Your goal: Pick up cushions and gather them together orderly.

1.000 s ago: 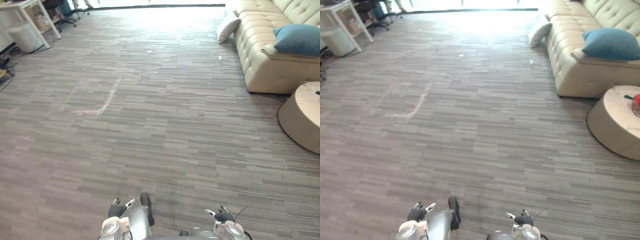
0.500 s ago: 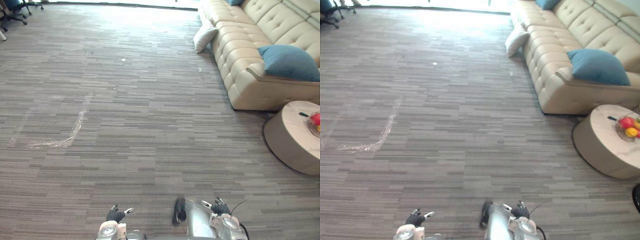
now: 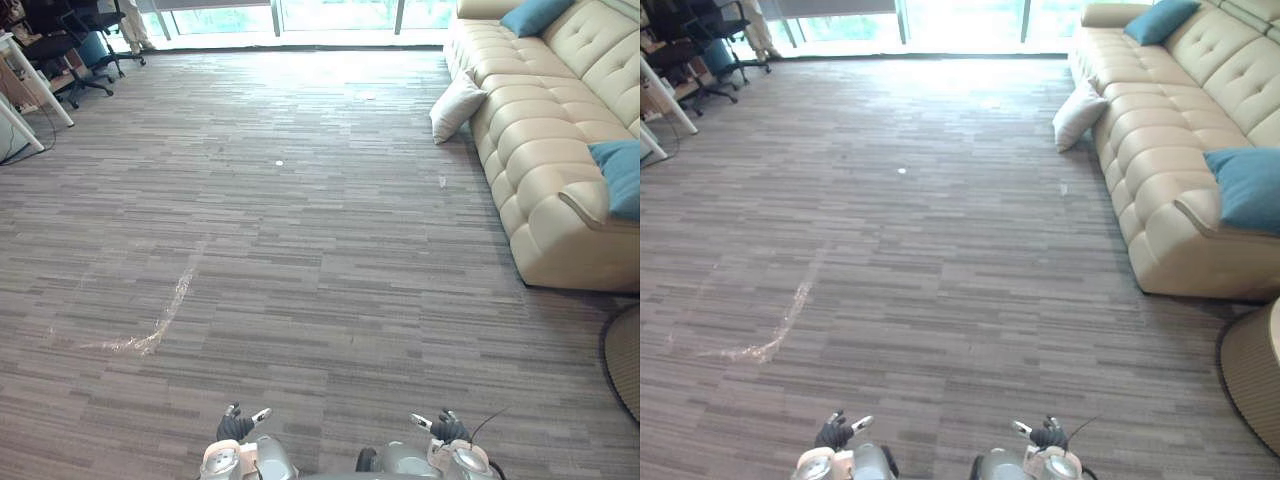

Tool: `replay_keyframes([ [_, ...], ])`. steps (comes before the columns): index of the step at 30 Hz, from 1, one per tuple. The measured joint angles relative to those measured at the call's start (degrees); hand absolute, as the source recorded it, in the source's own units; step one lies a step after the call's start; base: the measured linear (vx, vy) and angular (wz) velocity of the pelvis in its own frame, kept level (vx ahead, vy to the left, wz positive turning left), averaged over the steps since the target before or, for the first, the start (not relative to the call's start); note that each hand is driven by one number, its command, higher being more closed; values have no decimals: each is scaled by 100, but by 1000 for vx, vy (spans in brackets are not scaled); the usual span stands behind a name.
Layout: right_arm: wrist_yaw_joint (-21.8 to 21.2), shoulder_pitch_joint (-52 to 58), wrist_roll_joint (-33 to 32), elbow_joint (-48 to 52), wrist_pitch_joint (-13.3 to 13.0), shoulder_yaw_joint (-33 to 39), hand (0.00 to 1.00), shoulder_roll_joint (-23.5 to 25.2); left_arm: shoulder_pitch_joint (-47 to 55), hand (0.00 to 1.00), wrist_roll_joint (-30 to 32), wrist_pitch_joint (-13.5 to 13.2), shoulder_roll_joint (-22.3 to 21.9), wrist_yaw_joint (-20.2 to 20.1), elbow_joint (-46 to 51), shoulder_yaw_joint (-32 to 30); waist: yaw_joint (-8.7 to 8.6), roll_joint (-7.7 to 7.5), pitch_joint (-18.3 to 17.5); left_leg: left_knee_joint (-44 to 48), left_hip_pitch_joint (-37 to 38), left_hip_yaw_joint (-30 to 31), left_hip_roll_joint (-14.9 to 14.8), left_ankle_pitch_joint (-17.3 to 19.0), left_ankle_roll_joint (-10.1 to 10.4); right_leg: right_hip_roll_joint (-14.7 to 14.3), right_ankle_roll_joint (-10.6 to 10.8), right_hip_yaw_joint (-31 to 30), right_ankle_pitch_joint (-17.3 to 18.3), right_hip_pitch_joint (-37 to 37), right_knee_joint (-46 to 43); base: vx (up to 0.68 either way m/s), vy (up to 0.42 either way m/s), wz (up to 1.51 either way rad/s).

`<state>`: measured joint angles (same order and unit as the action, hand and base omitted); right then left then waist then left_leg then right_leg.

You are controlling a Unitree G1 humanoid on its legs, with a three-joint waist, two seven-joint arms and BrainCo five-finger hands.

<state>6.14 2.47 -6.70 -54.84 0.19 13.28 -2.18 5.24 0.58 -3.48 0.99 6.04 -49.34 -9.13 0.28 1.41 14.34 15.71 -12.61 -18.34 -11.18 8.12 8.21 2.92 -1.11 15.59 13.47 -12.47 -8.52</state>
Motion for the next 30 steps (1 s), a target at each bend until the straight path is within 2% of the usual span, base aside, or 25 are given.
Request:
replay_keyframes([
  [1,16,-15,8,-89,5,-6,0,-52,6,0,-29,-1,-5,11,32,86,21,71,-24,-447,-163,118,31,-201,142,-87,126,-116,52,-211,240,548,211,-63],
  [2,44,-12,7,-141,5,-27,0,-72,1,0,-85,-5,22,4,32,154,32,112,-15,-506,-260,185,-35,-408,-48,-138,266,-213,159,-444,349,686,334,-77],
  [3,79,-30,10,-209,2,-53,0,6,-8,0,-90,-10,101,-3,28,158,86,-49,-82,-222,-210,225,41,-919,-213,35,369,-406,360,-600,317,494,281,-77],
  [4,80,3,16,-252,4,-58,0,64,-8,0,-81,-7,178,-1,17,155,101,-142,-161,-24,-230,188,179,-945,-270,190,405,-535,503,-545,107,627,282,-79],
  [5,70,24,63,-254,-22,-74,0,137,-16,0,-73,-2,224,-2,-2,154,34,-329,-235,225,-222,246,280,-829,-455,401,411,-718,530,-252,-686,612,278,-65],
  [6,58,25,60,-242,-66,-72,0,220,-22,0,-77,-21,304,-4,-47,152,25,-464,-250,301,-102,114,415,-625,-666,652,533,-865,451,237,-1798,723,323,-47],
  [7,60,-34,83,-240,-92,-70,0,260,-66,0,-76,-14,400,-2,-132,165,-14,-613,-217,260,119,38,550,-478,-716,920,716,-905,222,544,-2694,583,295,-14],
  [8,44,-28,150,-249,-91,-69,0,270,-133,0,-71,18,476,-1,-277,182,-38,-730,-191,156,456,-3,746,-310,-773,1195,848,-951,-302,846,-3542,575,221,16],
  [9,4,-21,237,-264,-89,-76,0,248,-177,0,-71,66,492,24,-425,193,-56,-715,-174,-17,935,9,897,-113,-815,1452,888,-879,-786,1018,-4374,559,184,15],
  [10,-41,-31,303,-260,-93,-121,0,212,-179,0,-69,102,470,39,-489,197,-57,-666,-172,-193,1366,22,927,37,-809,1572,623,-663,-582,1216,-4873,548,175,3],
  [11,-58,-42,363,-233,-107,-182,0,188,-167,0,-69,120,461,46,-526,233,-38,-594,-183,-354,1647,28,915,123,-793,1583,521,-483,-411,1406,-5071,525,153,-9],
  [13,-74,-173,446,-200,-160,-277,0,83,-171,0,-68,152,465,49,-660,415,-127,-431,-165,-700,2171,24,833,225,-801,1488,394,80,161,2068,-4886,571,87,3],
  [15,-82,-297,440,-170,-186,-273,0,-41,-241,0,-67,155,402,41,-750,508,-177,-293,-73,-912,2517,24,732,244,-787,1164,315,403,314,2599,-3751,583,-12,12],
  [17,-96,-306,438,-3,-180,-243,0,-63,-216,0,-57,160,373,28,-760,604,-285,-253,-31,-1004,2797,50,653,246,-784,709,347,366,-292,2938,-1655,604,-98,34],
  [18,-98,-289,439,2,-170,-229,0,-60,-174,0,-39,157,381,22,-758,597,-339,-296,-37,-1120,3000,61,701,285,-719,539,394,197,-873,2889,-542,615,-133,61],
  [19,-96,-225,434,6,-164,-200,0,-59,-132,0,15,144,398,23,-754,550,-363,-412,-40,-1204,3342,119,816,447,-476,511,394,-91,-1355,2867,-131,638,-131,64],
  [20,-98,-229,443,9,-159,-170,0,-107,-136,0,57,144,338,25,-763,426,-398,-346,0,-1263,3600,154,752,569,-332,471,147,-231,-1857,2879,-538,643,-142,40],
  [21,-94,-232,449,18,-145,-136,0,-225,-130,0,73,129,124,28,-758,259,-352,-180,-47,-1218,3722,149,648,574,-324,451,-28,-322,-1494,3161,-1354,490,-133,12],
  [22,-100,-233,449,33,-137,-91,0,-251,-120,0,91,122,35,29,-751,182,-343,-119,-80,-976,3649,174,582,569,-325,450,-43,-317,-1190,3267,-1719,557,-234,0],
  [23,-102,-214,444,104,-114,23,0,-249,-123,0,157,124,-3,24,-747,152,-369,-35,-80,-237,3416,234,372,571,-322,469,-101,-200,-838,3227,-2025,517,-281,18],
  [25,-93,-92,445,269,-64,71,0,-240,-127,0,166,145,-8,-4,-728,101,-461,82,-78,1493,2746,516,-123,257,54,332,-158,16,-452,2897,-2096,602,-322,26],
  [26,-72,-12,443,379,-17,57,0,-244,-113,0,164,144,-25,-3,-644,-71,-443,103,-51,2759,2244,587,-488,-211,257,133,-211,9,-231,2603,-2035,490,-219,9],
  [27,-42,34,444,451,7,43,0,-241,-103,0,165,138,-77,-4,-538,-208,-409,150,4,3727,1822,503,-784,-15,145,-65,-320,17,-102,2270,-1876,476,-160,-5],
  [28,-26,34,432,446,11,7,0,-232,-102,0,158,131,-78,-2,-464,-278,-355,145,37,4182,1566,390,-910,211,80,-173,-349,-8,-58,2000,-1707,358,-104,-17],
  [30,-14,30,427,294,29,-61,0,-147,-96,0,82,119,10,4,-387,-285,-274,-5,91,3820,970,1,-785,677,-207,-272,-355,-88,-53,1222,-1046,425,-91,-15],
])
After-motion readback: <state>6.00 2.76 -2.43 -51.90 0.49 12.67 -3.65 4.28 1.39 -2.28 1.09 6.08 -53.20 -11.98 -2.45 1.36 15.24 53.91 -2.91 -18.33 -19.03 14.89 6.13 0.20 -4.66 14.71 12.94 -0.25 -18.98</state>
